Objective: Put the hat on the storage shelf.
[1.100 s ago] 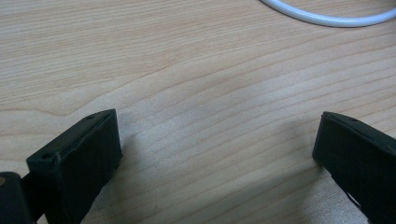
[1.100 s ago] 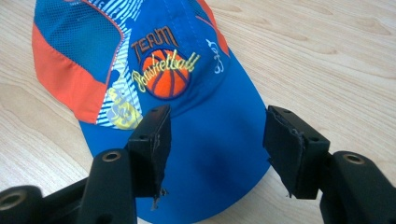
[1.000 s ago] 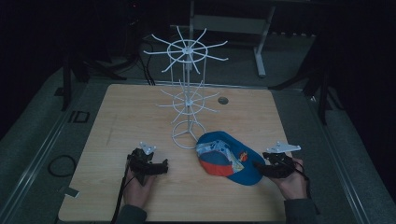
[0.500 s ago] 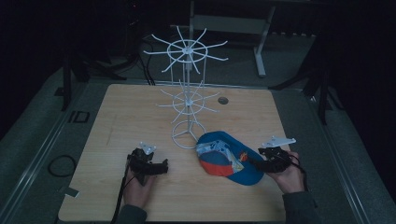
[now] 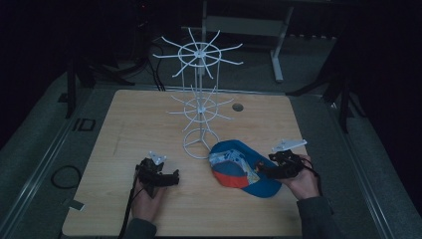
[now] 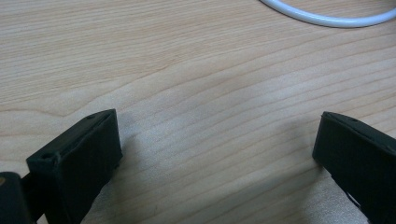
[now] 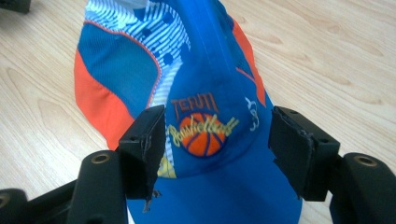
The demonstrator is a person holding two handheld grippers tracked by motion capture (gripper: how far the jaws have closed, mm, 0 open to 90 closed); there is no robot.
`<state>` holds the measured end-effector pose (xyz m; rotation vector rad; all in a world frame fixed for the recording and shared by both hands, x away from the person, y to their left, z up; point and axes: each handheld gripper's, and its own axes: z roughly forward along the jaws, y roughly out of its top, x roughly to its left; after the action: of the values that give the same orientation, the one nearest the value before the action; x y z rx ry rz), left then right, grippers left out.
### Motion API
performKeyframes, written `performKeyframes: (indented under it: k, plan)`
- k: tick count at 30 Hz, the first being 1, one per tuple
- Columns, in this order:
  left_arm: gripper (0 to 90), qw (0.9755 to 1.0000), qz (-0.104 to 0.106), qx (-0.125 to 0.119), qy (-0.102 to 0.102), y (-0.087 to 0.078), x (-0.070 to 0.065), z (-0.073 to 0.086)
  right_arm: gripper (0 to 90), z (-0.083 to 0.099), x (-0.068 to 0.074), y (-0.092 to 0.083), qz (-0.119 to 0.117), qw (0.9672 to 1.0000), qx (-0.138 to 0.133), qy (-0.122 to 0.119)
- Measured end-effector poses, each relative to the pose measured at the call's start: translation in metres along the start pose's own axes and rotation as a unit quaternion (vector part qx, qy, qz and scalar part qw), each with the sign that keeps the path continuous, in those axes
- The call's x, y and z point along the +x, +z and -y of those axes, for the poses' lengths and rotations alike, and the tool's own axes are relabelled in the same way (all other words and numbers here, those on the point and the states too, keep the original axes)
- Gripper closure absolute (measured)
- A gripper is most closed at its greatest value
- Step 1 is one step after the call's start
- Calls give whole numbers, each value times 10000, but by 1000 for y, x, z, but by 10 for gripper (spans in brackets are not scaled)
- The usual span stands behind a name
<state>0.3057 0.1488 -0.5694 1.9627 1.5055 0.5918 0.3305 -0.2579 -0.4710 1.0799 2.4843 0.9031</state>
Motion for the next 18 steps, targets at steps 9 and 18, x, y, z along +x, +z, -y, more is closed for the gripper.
performKeyframes:
  k: [9,18]
  plan:
    - [14,10000,0,2,1,0,0,0,355,-12,2,3,-54,10000,1,-61]
    - [14,10000,1,-15,-17,0,0,0,356,-22,2,10,-78,9999,105,-57]
